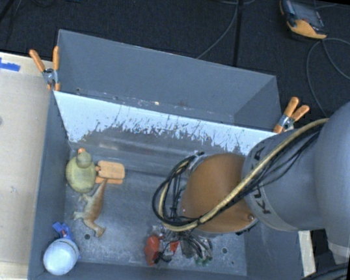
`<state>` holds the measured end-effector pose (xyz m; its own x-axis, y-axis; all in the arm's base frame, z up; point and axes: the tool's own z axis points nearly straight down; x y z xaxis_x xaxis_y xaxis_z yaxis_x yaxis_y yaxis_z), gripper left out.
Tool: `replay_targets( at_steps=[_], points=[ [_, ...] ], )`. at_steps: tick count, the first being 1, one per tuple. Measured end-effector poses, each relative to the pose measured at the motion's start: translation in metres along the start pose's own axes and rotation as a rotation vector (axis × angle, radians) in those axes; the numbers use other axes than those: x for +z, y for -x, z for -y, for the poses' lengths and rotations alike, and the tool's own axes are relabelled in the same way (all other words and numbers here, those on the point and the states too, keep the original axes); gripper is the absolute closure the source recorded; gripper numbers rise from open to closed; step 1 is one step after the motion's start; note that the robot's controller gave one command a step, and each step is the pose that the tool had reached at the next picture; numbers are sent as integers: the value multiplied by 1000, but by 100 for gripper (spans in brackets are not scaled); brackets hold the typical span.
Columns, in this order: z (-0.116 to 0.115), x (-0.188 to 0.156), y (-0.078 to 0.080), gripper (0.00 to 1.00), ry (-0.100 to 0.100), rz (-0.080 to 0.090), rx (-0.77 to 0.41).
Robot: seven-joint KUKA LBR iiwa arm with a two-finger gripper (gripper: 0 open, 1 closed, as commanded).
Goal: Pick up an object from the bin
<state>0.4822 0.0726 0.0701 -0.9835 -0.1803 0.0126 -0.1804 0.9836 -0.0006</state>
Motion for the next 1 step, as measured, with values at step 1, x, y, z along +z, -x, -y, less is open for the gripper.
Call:
replay_targets(
  at_steps=[1],
  points=[
    [16, -161, -3, 100, 0, 1, 22]
  ],
)
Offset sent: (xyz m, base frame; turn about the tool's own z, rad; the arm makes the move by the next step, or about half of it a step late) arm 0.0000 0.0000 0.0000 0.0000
